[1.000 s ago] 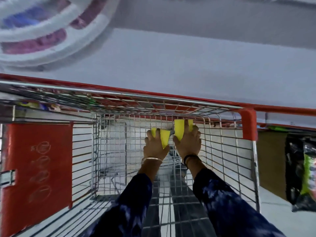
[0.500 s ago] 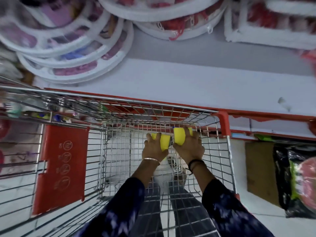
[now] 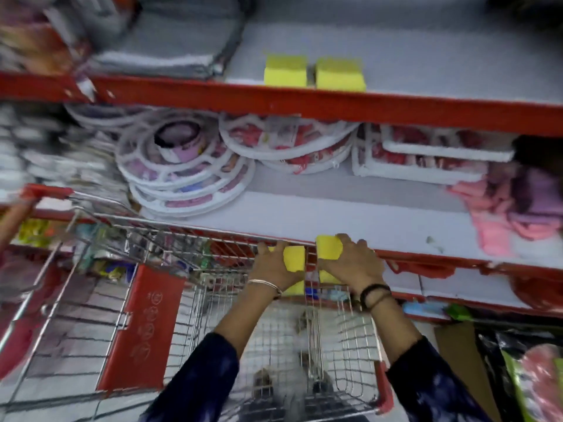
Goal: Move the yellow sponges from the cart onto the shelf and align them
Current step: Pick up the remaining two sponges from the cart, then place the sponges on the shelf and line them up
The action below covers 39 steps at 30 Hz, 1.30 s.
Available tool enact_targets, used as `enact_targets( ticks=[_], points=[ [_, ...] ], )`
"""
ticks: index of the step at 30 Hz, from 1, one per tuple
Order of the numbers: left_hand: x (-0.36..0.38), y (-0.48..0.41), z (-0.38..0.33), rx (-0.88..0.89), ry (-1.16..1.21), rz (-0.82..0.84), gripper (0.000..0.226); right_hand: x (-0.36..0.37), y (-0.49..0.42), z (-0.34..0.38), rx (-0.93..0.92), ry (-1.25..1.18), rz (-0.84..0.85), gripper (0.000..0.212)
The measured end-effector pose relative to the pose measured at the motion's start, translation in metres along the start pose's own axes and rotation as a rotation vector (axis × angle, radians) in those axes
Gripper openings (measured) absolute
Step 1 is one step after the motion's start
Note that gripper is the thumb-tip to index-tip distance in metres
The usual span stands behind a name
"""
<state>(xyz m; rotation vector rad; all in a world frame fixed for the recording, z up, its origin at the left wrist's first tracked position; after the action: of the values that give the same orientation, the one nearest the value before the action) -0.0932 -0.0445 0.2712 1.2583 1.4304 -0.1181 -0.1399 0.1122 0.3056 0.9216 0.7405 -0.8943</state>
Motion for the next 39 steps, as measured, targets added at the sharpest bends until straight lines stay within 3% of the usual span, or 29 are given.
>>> enact_targets(
  ticks=[22, 31, 39],
  points=[
    [-0.216, 0.093, -0.227, 0.256, 0.010, -0.334, 0.081, -0.289, 0.017, 0.029, -0.180, 0.043, -0.418, 0.073],
    [-0.232, 0.044, -0.317, 0.268, -0.125, -0.358, 0.086, -0.336, -0.050, 0.006, -0.068, 0.148, -0.404, 0.079],
    [-0.216, 0.014, -0.336, 0.179, -0.357, -0.346, 0.086, -0.324, -0.095, -0.007, -0.026, 0.162, -0.342, 0.083]
  ],
)
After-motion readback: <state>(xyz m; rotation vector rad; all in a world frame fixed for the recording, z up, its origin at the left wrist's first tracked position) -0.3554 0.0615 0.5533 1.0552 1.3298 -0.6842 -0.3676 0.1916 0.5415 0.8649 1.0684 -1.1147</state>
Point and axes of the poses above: each hand's wrist, its own y-axis away from the middle knuckle, its own x-axis out of the palm, z = x × y, the point moved 1 cm from there along -y, towards the middle knuckle, and after that the axes turned 14 degrees about -x, right-handed, at the moved point
